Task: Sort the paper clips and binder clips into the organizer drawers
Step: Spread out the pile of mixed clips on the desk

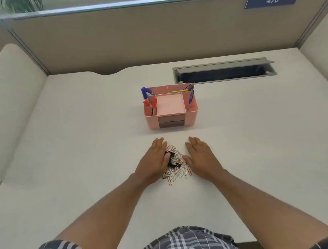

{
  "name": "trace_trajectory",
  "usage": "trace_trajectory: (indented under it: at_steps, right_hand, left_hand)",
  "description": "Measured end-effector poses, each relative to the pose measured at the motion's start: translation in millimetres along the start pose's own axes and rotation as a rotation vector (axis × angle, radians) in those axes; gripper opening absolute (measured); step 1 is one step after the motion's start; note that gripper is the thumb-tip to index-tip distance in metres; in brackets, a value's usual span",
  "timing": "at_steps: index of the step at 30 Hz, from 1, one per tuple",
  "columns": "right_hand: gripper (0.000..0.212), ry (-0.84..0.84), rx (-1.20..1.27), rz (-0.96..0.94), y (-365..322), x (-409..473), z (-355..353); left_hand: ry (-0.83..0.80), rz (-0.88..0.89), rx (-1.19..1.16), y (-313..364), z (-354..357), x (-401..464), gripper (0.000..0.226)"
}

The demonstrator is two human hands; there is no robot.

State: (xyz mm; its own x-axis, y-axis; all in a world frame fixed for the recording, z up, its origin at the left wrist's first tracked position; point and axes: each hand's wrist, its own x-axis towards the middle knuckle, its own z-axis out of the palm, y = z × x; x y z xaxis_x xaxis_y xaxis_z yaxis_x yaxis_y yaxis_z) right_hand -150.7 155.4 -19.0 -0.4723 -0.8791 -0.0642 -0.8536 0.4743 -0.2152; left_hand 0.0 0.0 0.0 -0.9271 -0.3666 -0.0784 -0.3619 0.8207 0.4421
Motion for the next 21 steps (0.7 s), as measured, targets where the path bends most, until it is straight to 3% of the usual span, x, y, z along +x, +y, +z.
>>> trace_trajectory:
  at_steps: [5,12,21]
  right_hand:
    - [0.040,0.133,0.113,0.055,-8,13,-10]
    - [0.035,0.144,0.938,0.490,-42,56,-35]
    - [0.014,0.123,2.109,0.842,-65,91,-47]
  left_hand:
    - [0.047,0.005,-0.032,2,6,3,0.045]
    - [0.205,0.001,-0.174,2,5,12,0.022]
    - [0.320,-0.308,-0.492,3,0,32,0.024]
